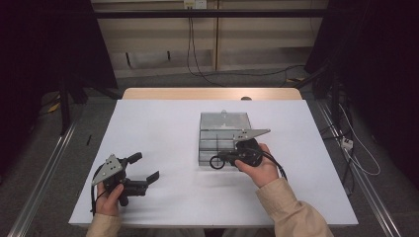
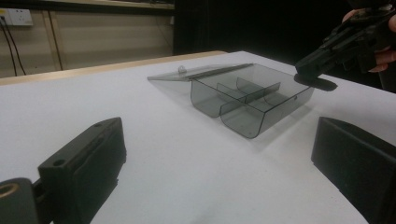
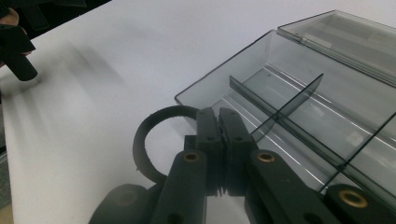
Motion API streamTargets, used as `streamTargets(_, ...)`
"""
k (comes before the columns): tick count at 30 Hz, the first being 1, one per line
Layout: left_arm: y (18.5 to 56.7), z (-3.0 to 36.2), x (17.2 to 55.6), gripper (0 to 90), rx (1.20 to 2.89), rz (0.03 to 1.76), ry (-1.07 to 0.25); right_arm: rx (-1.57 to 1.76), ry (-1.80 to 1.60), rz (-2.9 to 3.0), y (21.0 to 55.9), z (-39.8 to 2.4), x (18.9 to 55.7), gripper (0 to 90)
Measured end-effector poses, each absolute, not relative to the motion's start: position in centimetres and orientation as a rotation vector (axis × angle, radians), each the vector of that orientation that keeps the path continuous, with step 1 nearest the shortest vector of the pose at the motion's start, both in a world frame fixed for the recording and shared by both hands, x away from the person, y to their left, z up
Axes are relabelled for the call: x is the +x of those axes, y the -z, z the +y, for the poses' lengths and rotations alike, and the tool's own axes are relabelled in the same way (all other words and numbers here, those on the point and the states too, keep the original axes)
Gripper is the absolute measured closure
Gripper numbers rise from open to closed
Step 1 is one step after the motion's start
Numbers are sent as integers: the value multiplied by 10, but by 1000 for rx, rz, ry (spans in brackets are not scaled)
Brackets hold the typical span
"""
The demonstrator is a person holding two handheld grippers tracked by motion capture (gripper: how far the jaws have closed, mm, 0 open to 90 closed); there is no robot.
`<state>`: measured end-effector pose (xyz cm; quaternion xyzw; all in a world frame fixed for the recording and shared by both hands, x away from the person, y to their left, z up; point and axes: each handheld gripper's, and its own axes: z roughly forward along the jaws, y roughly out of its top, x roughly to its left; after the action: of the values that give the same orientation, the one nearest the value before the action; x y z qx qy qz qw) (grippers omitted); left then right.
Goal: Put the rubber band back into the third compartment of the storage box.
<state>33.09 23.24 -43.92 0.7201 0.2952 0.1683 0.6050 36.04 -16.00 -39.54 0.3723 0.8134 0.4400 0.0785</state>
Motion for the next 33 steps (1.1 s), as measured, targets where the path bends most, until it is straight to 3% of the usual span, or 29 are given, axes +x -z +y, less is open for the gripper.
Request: streamTargets(33, 440, 232, 331, 29, 1667, 685, -386, 1186, -1283, 2358, 388, -185, 381, 883)
